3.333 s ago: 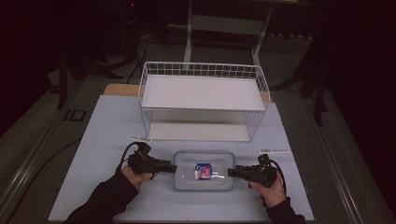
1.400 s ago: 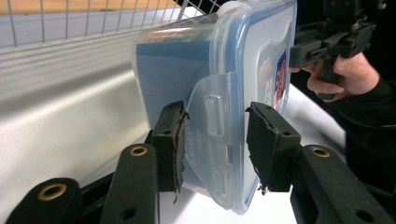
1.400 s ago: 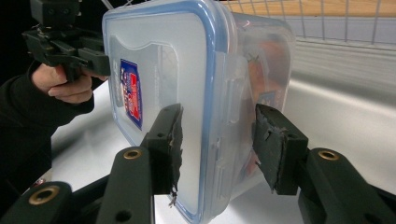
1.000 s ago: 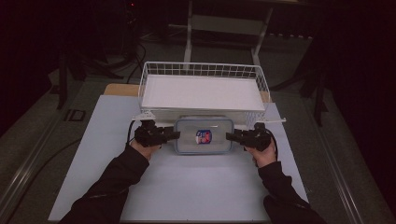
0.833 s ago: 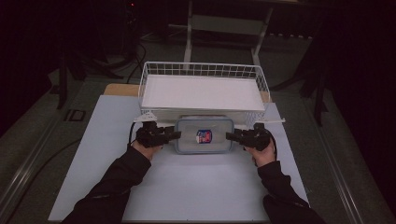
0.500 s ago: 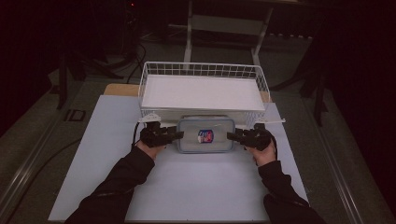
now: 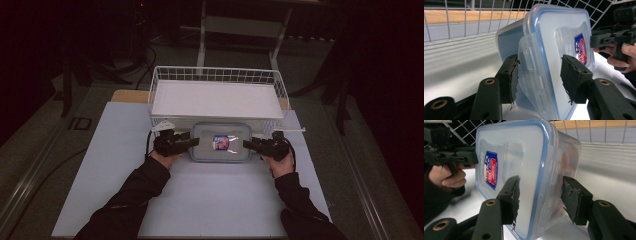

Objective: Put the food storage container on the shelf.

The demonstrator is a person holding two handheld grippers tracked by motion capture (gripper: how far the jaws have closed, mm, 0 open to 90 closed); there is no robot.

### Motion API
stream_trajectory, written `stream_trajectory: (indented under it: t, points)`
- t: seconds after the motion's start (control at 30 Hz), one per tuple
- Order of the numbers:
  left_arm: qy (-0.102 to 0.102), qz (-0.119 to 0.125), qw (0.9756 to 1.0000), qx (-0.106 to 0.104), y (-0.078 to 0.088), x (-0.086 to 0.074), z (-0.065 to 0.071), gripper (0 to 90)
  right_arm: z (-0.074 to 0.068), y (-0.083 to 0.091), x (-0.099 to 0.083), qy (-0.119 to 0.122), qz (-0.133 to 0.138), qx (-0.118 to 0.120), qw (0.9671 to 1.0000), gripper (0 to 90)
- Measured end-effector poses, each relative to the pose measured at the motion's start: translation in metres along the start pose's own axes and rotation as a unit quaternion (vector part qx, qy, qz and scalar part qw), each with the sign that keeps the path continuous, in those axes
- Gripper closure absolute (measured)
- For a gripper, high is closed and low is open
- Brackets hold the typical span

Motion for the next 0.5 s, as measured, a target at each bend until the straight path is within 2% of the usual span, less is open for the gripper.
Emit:
stream_trajectory:
  t: [0.13, 0.17, 0.2, 0.23, 0.27, 0.33, 0.5]
  points:
    - [0.006, 0.005, 1.0, -0.004, -0.0046, -0.0052, -0.0029, 44.1, 0.0011, -0.0017, -0.0003, 0.007, -0.001, -0.019, 0.9998, 47.7]
    - [0.009, 0.018, 0.9998, 0.005, -0.0047, -0.0047, -0.0041, 43.9, 0.0014, -0.0023, 0.0013, 0.016, 0.001, -0.034, 0.9993, 48.0]
    - [0.005, 0.024, 0.9996, 0.017, -0.0042, -0.0033, -0.0044, 44.0, 0.0018, -0.0024, 0.002, 0.016, 0.001, -0.038, 0.9992, 47.0]
    - [0.005, 0.024, 0.9996, 0.017, -0.0042, -0.0033, -0.0044, 44.0, 0.0018, -0.0024, 0.002, 0.016, 0.001, -0.038, 0.9992, 47.0]
    - [-0.001, 0.029, 0.999, 0.034, -0.0039, -0.0008, -0.0053, 44.0, 0.0025, -0.0027, 0.0026, 0.014, 0.003, -0.043, 0.999, 46.2]
    - [-0.007, 0.031, 0.998, 0.055, -0.0038, 0.0009, -0.0062, 45.8, 0.0034, -0.0031, 0.0031, 0.016, 0.006, -0.056, 0.9983, 44.4]
    - [0.0, 0.03, 0.9976, 0.063, -0.0062, 0.0024, -0.0079, 44.6, 0.0035, -0.0032, 0.006, 0.027, 0.01, -0.096, 0.995, 38.6]
Point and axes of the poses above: each handheld gripper's, and its own axes: y roughly backward along the jaws, x roughly out of its top, z roughly to its right, the point moved 9 cm from there along -y, roughly forward along the jaws, and after that the axes turned 6 degrees about -z, right-handed, at the moved point
